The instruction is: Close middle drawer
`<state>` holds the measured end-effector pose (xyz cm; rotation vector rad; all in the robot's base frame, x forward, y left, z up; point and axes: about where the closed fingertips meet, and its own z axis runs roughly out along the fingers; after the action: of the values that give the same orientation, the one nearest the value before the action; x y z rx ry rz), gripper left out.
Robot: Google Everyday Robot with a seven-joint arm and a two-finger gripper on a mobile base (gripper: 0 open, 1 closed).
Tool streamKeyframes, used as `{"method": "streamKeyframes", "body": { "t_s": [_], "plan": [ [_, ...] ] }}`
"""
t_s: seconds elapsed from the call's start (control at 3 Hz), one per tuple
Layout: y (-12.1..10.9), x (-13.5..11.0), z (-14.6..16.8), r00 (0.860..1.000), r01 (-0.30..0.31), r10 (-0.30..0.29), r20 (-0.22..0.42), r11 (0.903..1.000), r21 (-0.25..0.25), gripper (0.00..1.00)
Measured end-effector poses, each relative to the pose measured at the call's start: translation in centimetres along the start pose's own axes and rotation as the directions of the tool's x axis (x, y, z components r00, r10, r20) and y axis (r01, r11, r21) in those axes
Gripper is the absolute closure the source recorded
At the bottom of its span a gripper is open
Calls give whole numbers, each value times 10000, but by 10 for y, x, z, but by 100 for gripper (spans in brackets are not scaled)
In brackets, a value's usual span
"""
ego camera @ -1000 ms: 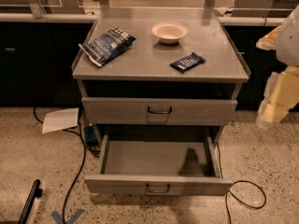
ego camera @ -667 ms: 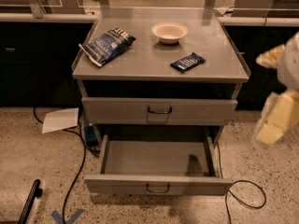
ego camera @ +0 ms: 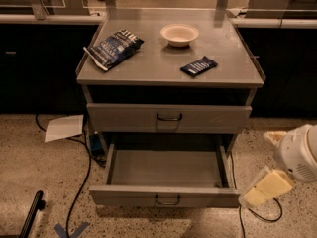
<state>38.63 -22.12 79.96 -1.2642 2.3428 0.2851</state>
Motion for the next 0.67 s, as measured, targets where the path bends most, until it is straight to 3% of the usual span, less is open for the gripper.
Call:
{"method": "streamKeyframes", "body": {
  "t_s": [0.33, 0.67],
  "plan": [
    [-4, 9, 15, 9998, -174, 171, 76, 9993, 337, 19],
    [-4, 9, 15, 9998, -171, 169, 79, 9993, 341, 42]
  ]
}}
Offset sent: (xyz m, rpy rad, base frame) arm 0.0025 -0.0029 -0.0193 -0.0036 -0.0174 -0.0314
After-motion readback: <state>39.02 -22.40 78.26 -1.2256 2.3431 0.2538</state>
